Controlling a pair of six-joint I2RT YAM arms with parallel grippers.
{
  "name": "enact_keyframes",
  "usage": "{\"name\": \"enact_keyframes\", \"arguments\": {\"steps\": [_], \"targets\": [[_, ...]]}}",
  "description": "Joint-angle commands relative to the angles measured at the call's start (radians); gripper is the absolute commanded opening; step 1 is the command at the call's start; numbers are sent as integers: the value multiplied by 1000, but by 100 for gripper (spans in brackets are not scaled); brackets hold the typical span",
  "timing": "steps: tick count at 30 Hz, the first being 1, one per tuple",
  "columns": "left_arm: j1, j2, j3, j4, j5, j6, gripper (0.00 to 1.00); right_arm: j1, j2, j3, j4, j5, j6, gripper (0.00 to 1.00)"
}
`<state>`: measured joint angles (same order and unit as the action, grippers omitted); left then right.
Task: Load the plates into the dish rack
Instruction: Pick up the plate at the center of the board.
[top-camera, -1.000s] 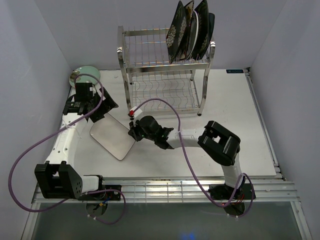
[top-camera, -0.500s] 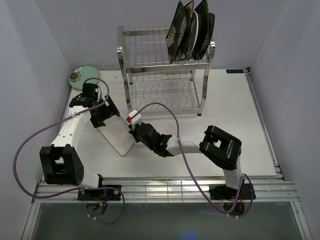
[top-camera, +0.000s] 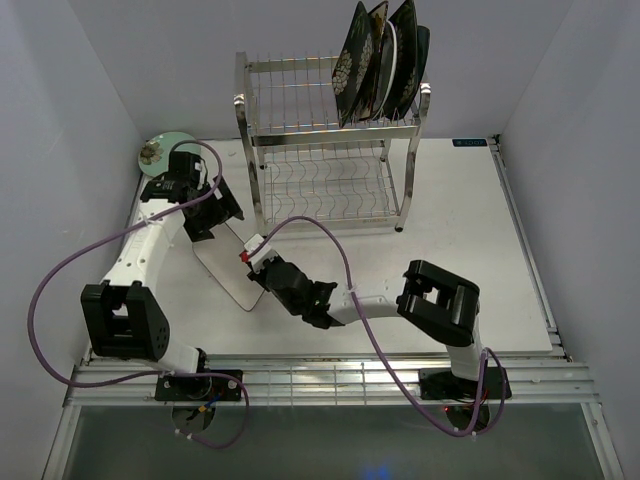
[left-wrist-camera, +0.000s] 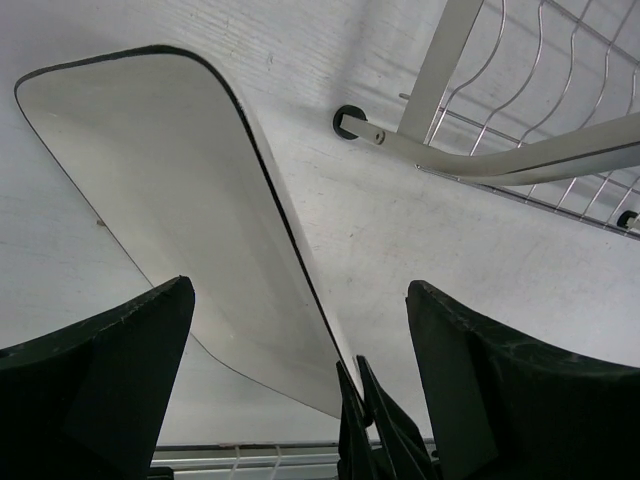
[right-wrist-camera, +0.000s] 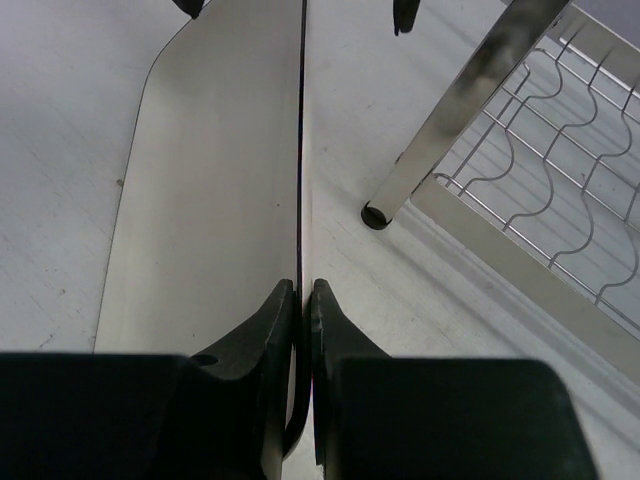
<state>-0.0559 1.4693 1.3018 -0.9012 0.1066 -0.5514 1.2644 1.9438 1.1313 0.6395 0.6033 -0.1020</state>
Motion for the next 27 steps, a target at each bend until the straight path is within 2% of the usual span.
{"name": "enact_keyframes", "arguments": {"steps": [1,9,16,17,26,27], "targets": [[-25,37,45,-41,-36,-15,98,30,-40,18,134,125,-139,8],[-44,60,39,-47,-73,-31,90,82,-14,44,183,191,-231,8],[-44,49,48,-50,-91,-41,66,113,27,88,193,246,-295,8],[-44,49,51,-54,-91,-39,58,116,33,93,193,250,-307,8],[-44,56,42,-56,-81,-38,33,153,81,142,223,312,-390,8],[-44,54,44,-56,-76,-36,24,156,86,143,223,316,-395,8]]}}
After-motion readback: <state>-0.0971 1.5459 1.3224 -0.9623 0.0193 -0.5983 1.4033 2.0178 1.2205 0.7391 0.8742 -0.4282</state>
